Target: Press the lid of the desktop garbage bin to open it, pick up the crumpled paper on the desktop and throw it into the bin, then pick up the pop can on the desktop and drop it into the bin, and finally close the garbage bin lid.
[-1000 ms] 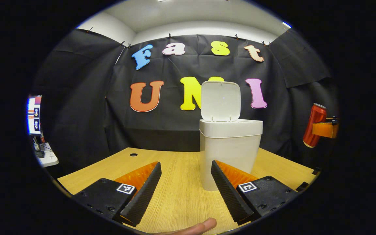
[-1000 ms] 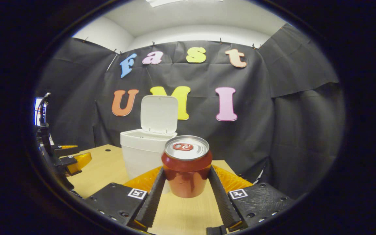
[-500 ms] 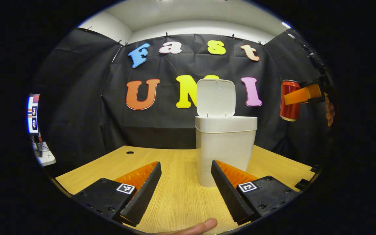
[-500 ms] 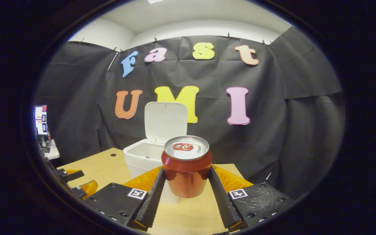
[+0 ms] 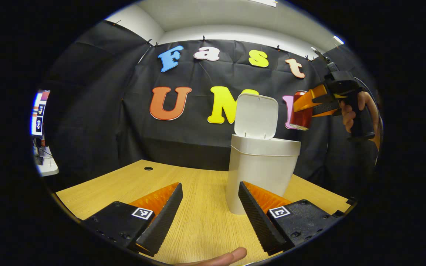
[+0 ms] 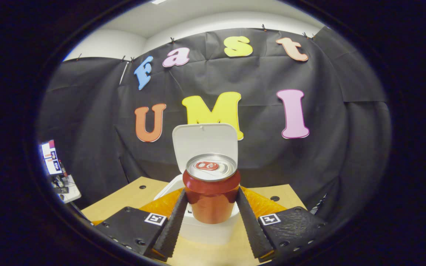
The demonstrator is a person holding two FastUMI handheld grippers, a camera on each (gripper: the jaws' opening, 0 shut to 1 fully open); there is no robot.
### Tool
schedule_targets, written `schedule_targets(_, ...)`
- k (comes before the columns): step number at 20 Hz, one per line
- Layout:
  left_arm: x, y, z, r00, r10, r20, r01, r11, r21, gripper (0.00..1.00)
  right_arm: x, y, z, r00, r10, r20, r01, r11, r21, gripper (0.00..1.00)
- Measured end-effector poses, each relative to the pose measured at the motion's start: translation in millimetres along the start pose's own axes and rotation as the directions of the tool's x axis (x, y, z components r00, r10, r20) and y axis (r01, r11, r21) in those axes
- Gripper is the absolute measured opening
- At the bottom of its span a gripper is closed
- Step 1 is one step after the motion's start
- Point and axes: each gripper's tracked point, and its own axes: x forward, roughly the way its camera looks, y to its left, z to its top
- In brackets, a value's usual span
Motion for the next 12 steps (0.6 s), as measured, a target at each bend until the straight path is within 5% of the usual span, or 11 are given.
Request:
schedule_targets(3,3.0,10.9,-4.1,1.000,0.019,-0.018,-0.019,1.000,0.005,0.97,36.2,15.7,7.4,0.998,0.040,-0.050,-0.035,0.994,0.107,0.76)
schedule_targets(12,4.1,28.0,-1.2,1.000,0.016,-0.012,-0.016,1.000,0.018,0.97,112.7,19.1,-17.1,0.987,-0.037,-0.154,0.062,0.985,0.162,0.77)
